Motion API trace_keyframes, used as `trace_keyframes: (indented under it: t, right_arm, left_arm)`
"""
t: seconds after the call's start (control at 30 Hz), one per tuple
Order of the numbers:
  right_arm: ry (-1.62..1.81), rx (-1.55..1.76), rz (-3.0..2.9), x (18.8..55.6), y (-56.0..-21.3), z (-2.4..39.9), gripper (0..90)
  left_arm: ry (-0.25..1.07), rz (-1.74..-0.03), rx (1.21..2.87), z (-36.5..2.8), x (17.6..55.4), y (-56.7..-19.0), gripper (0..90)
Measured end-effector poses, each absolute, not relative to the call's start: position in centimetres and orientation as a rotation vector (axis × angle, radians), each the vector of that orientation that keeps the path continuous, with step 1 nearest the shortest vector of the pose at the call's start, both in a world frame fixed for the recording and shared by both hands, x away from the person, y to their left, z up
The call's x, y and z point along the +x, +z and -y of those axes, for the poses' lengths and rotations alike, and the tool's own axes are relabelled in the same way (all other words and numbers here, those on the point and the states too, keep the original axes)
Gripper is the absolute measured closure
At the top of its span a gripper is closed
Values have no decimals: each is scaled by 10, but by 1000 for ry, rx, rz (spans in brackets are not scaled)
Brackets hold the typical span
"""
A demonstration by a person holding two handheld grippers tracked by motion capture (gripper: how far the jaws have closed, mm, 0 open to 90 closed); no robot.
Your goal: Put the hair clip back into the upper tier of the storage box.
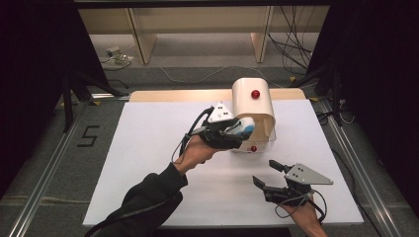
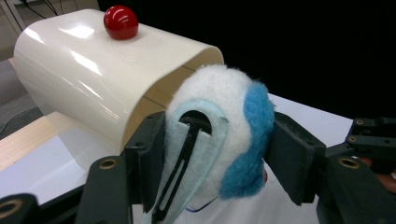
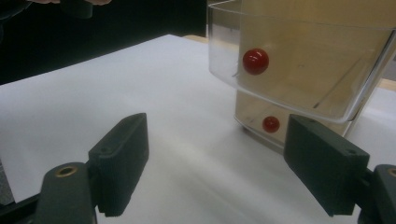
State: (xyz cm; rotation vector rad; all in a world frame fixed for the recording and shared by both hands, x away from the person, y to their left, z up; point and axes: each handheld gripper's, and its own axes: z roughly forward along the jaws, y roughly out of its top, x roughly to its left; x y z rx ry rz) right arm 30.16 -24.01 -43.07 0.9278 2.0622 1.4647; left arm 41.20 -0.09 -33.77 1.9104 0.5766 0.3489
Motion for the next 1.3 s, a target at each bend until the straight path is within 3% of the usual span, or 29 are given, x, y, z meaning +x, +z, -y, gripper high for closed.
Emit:
trace_keyframes:
  t: [1.3]
  right_arm:
    - [1465,919,-2071,302,-431,240,234]
  left_arm:
    - [360,-557,1992,29,421,-339,401]
